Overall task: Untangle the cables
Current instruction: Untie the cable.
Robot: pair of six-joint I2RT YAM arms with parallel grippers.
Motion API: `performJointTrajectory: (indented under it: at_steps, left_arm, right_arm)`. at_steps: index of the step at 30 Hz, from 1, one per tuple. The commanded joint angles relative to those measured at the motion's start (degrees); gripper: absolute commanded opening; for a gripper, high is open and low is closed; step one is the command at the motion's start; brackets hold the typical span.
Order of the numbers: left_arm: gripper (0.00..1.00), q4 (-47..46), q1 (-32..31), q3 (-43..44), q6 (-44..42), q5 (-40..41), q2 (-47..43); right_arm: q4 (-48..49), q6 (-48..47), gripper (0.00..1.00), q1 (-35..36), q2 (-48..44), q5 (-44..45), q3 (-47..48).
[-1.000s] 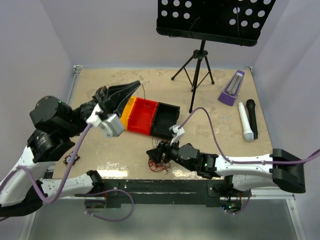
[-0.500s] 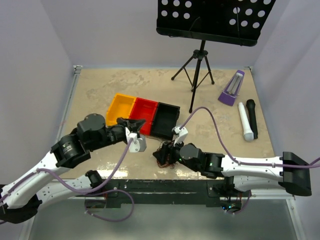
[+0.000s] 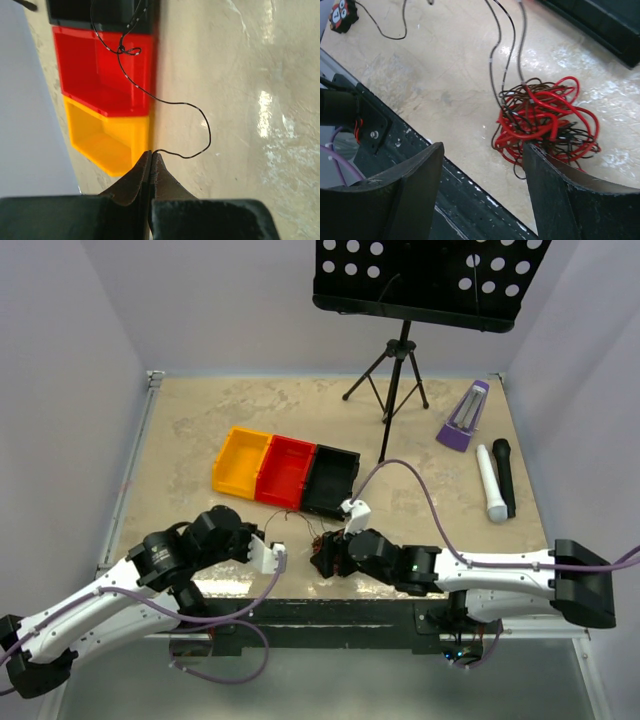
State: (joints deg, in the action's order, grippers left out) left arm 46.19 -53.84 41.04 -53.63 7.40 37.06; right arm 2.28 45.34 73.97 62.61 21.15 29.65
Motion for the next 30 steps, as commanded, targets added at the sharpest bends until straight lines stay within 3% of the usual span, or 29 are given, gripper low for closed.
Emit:
performJointTrajectory:
  at_steps: [1,7,8,11,13,18,23,30]
  left_arm:
    - [0.0,2.41,0.67,-1.49,2.46,4.38,-3.65]
    - [0.0,3.37,0.76,0.27,8.44,1.39,-4.45]
    - [0.09,3.38,0.76,0.53,9.23,1.22,-4.63]
    - [0.7,3.47,0.76,1.06,11.34,1.39,-5.59]
    - [0.87,2.59,0.85,1.59,13.36,1.48,-6.03]
    - [0.91,0.48,1.64,4.84,16.18,-3.6,-4.54]
    - [0.93,-5.84,1.64,6.78,14.7,-15.64,-5.59]
    - [0.92,-15.6,1.55,1.16,13.54,-25.93,-2.18]
  right_arm:
    - [2.89,-2.18,0.66,0.29,4.96,-3.04,5.32]
    - [4.21,-2.1,0.54,0.29,10.69,-2.25,7.97]
    - [4.65,-2.01,0.53,0.29,11.04,-2.25,7.71]
    - [3.35,-1.4,0.51,0.29,12.18,-1.81,7.7]
    - [2.82,-0.96,0.49,0.29,12.19,-1.02,6.74]
    - [1.15,-1.74,0.32,0.29,13.06,1.0,7.79]
    - [0.97,-5.25,0.03,0.29,12.37,-0.48,10.69]
    - [4.57,-9.92,0.0,2.05,1.82,-8.48,12.8]
